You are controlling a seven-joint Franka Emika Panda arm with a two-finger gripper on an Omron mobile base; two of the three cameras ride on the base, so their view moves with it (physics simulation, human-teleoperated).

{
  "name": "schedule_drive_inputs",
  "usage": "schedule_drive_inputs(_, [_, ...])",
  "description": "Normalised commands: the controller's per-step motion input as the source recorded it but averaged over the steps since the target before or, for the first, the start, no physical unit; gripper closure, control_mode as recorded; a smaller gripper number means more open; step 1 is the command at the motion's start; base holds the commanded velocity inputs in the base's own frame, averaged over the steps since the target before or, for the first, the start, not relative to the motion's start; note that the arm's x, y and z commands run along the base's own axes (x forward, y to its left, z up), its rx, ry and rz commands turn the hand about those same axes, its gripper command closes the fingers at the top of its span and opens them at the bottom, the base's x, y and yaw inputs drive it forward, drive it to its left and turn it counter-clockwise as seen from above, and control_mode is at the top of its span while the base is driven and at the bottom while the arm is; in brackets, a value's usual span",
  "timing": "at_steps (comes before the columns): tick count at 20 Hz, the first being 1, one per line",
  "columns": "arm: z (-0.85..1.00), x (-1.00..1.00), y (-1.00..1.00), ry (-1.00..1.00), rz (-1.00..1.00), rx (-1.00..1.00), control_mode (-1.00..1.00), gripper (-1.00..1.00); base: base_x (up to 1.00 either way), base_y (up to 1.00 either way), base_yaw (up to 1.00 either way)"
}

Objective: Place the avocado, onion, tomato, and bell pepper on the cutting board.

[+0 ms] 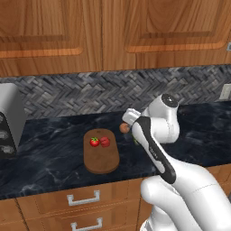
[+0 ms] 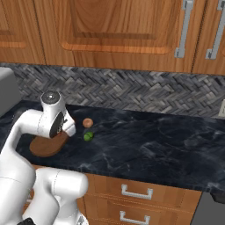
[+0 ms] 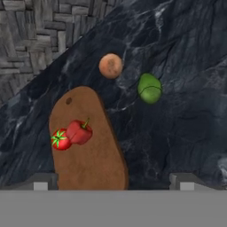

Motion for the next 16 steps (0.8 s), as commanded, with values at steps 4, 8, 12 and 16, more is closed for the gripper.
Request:
schedule_drive_inputs(4, [0.0, 0.02, -0.23, 0.02, 0.09, -0.16, -1.0, -1.0, 0.0, 0.0, 0.0])
schedule_drive_inputs(8, [0.0, 0.01, -0.31, 0.01, 0.1, -0.1, -1.0, -1.0, 0.0, 0.0, 0.0])
schedule_drive_inputs(12, [-0.19, 0.0, -0.35, 0.08, 0.15, -0.06, -1.0, -1.0, 0.0, 0.0, 0.0])
schedule_drive_inputs(16, [-0.26, 0.03, -0.3, 0.06, 0.13, 0.0, -1.0, -1.0, 0.0, 0.0, 0.0])
